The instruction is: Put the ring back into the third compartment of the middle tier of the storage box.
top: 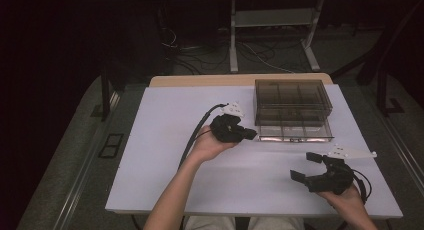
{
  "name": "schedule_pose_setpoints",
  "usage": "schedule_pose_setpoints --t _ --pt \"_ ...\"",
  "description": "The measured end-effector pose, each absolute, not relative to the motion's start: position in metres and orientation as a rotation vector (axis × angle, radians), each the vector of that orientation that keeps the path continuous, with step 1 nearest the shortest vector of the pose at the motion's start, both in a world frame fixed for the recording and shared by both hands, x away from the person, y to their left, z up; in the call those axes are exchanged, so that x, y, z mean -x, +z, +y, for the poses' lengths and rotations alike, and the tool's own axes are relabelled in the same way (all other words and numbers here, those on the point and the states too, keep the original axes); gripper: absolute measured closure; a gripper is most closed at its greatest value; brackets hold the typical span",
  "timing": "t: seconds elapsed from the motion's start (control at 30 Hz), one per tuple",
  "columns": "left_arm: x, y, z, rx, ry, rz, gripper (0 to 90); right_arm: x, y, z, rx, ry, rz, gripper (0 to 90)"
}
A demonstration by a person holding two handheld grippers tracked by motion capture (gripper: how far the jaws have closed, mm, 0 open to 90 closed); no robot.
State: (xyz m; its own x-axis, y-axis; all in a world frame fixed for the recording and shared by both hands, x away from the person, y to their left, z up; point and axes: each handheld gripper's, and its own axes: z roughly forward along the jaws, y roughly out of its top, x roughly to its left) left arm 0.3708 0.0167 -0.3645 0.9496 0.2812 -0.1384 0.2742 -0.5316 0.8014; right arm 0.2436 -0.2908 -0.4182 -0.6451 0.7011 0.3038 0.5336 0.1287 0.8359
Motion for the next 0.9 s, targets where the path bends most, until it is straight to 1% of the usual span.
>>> schedule_pose_setpoints --t 0.4,0.9 --pt "-0.380 -0.366 0.000 -2.146 -0.009 0.362 86.7 -0.244 -0.418 -0.293 -1.243 1.540 2.225 0.2" --pt "-0.389 -0.375 -0.030 -2.133 -0.051 0.325 86.7 -0.242 -0.418 -0.296 -1.253 1.548 2.207 0.2"
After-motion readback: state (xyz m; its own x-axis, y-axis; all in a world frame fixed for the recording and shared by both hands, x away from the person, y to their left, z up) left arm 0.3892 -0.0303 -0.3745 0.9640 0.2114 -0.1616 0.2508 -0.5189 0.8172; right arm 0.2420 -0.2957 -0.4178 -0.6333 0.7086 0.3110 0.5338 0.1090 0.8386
